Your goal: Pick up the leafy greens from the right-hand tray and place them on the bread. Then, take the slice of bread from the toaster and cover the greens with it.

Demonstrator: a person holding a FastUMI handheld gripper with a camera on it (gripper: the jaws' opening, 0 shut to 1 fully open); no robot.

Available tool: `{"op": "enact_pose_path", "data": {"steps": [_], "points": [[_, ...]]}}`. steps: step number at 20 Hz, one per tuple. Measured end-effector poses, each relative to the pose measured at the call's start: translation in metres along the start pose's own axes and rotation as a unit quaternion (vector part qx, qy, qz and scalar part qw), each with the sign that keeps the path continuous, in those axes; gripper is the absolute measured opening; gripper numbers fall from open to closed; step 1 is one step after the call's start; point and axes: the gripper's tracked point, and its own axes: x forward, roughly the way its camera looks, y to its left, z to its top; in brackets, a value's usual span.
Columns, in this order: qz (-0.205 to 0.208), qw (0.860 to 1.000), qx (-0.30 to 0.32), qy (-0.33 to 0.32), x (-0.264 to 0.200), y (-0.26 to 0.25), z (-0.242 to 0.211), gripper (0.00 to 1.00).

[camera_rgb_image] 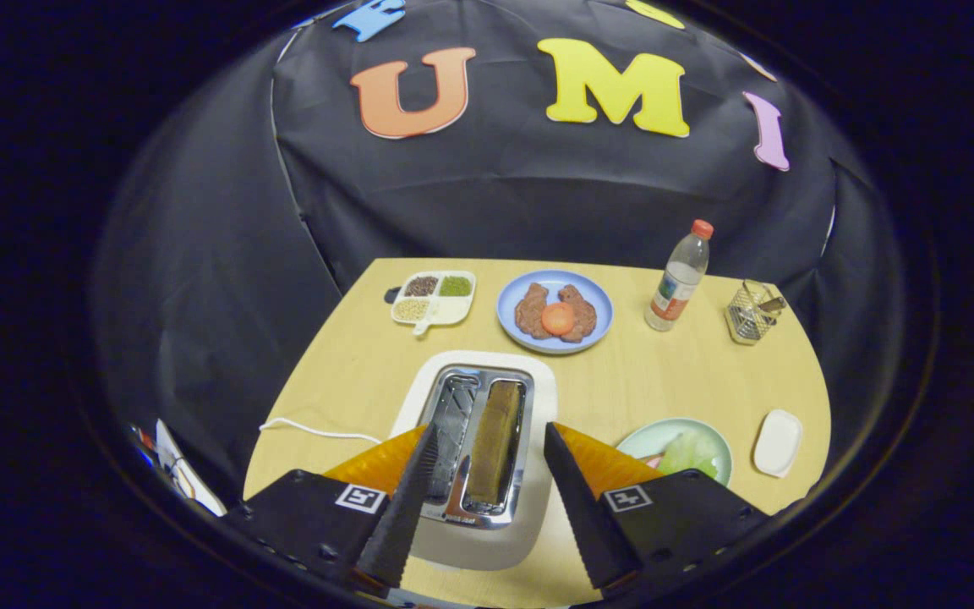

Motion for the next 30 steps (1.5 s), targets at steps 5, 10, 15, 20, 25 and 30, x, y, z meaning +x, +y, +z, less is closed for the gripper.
{"op": "enact_pose_path", "data": {"steps": [5,10,15,20,25,30], "points": [[-0.038,0.998,0.015,0.048,0.015,-0.005,-0.010,0.32],[-0.021,0.997,0.030,0.061,0.007,-0.003,-0.010,0.12],[0.001,0.998,0.047,0.041,-0.025,-0.012,0.007,0.12],[0.036,0.996,0.077,-0.001,-0.068,-0.028,0.028,0.05],[0.040,0.994,0.100,-0.031,-0.089,-0.082,0.028,0.05],[0.001,0.991,0.136,-0.002,-0.058,-0.143,-0.007,0.05]]}}
